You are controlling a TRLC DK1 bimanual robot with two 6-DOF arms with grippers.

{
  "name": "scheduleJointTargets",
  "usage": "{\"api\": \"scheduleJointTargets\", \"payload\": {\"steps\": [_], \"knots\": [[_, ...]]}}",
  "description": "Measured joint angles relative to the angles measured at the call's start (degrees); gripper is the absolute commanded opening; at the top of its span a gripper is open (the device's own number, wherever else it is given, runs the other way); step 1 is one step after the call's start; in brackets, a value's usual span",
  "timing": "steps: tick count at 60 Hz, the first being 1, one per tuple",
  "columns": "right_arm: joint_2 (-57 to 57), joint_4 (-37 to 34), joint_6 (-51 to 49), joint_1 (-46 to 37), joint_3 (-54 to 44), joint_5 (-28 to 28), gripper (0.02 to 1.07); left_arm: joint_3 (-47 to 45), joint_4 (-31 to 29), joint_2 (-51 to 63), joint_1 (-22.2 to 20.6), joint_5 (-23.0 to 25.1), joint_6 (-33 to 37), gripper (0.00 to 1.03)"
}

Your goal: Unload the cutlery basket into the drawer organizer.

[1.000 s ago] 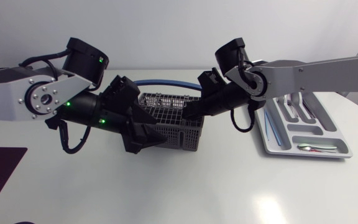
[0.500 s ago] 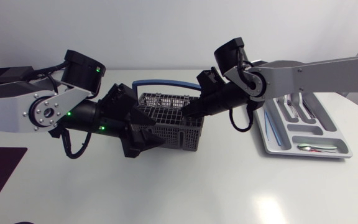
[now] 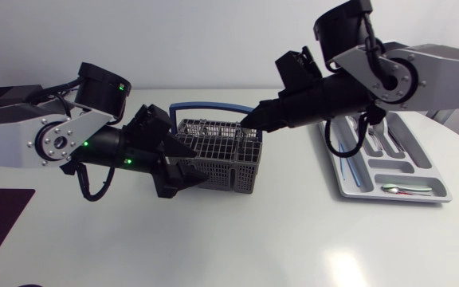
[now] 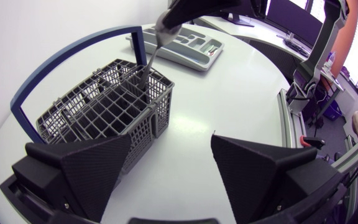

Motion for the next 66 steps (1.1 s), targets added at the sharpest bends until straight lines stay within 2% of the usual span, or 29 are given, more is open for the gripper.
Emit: {"api": "scheduleJointTargets", "payload": {"steps": [22,35,54,66], "knots": [[-12.0,-7.2,-2.4,-8.5,-2.4,-2.8,0.1,-0.1,0.0,0.1,0.8,0.0,0.2,0.95],[-16.5,-12.9,-7.1,-20.1,-6.4,-2.4,0.1,-0.4,0.0,0.1,1.1,0.0,0.6,0.95],[-18.2,-14.5,-18.5,-38.6,-15.5,7.3,0.1,-0.4,0.0,0.1,1.1,0.0,1.2,0.95],[-16.2,-7.0,-23.6,-46.4,-21.5,14.0,0.1,-0.4,-0.1,0.1,1.0,0.0,1.2,0.95]]}}
